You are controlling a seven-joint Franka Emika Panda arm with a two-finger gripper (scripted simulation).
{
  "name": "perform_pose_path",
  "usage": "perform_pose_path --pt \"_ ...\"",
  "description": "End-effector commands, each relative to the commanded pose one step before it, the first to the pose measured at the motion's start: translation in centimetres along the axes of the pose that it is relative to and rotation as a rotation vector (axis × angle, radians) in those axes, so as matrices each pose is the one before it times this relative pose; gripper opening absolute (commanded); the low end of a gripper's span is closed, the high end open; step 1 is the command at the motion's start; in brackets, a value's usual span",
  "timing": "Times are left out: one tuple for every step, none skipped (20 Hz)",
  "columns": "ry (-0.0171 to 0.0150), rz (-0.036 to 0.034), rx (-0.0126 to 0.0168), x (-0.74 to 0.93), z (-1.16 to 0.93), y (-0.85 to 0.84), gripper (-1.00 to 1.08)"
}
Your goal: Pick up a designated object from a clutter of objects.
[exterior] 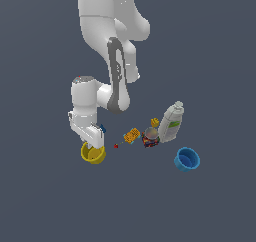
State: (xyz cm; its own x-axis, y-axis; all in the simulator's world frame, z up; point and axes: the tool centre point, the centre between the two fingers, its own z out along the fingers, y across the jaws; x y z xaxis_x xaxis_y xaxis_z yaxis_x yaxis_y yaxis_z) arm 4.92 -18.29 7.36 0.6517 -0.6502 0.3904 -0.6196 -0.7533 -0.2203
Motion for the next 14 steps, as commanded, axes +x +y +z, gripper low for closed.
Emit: perform_pose_path --pt "0.00252 -0.00032 0.00128 0.065 -0.511 -0.120 -1.00" --pt "0.00000 0.00000 0.00000 -0.033 -0.262 -0.025 -1.00" --pt "0.00000 0.00000 0.00000 -0.038 -0.302 -0.029 -1.00" --pt "0.00000 0.00000 0.00000 -0.043 -0.342 -0.033 -1.00" --pt "0.00000 0.00000 0.00000 -0.048 -0.382 -0.037 -1.00" --pt "0.00000 0.00000 0.00000 -0.053 -0.421 -0.041 -1.00" --pt "0.00000 0.00000 0.00000 -0.058 -0.460 -0.045 -1.00" --pt "0.00000 0.00000 0.00000 -0.063 -0.499 -0.049 -1.00" --pt "0.00000 0.00045 -0.00018 -0.056 -0.533 -0.026 -1.00" --pt "0.00000 0.00000 0.00000 -0.072 -0.575 -0.058 -1.00" --pt "0.00000 0.00000 0.00000 -0.077 -0.613 -0.062 -1.00" --pt "0.00000 0.00000 0.00000 -0.082 -0.650 -0.067 -1.00" --pt "0.00000 0.00000 0.00000 -0.086 -0.686 -0.072 -1.00" --pt "-0.00011 0.00064 0.00023 -0.076 -0.722 -0.047 -1.00"
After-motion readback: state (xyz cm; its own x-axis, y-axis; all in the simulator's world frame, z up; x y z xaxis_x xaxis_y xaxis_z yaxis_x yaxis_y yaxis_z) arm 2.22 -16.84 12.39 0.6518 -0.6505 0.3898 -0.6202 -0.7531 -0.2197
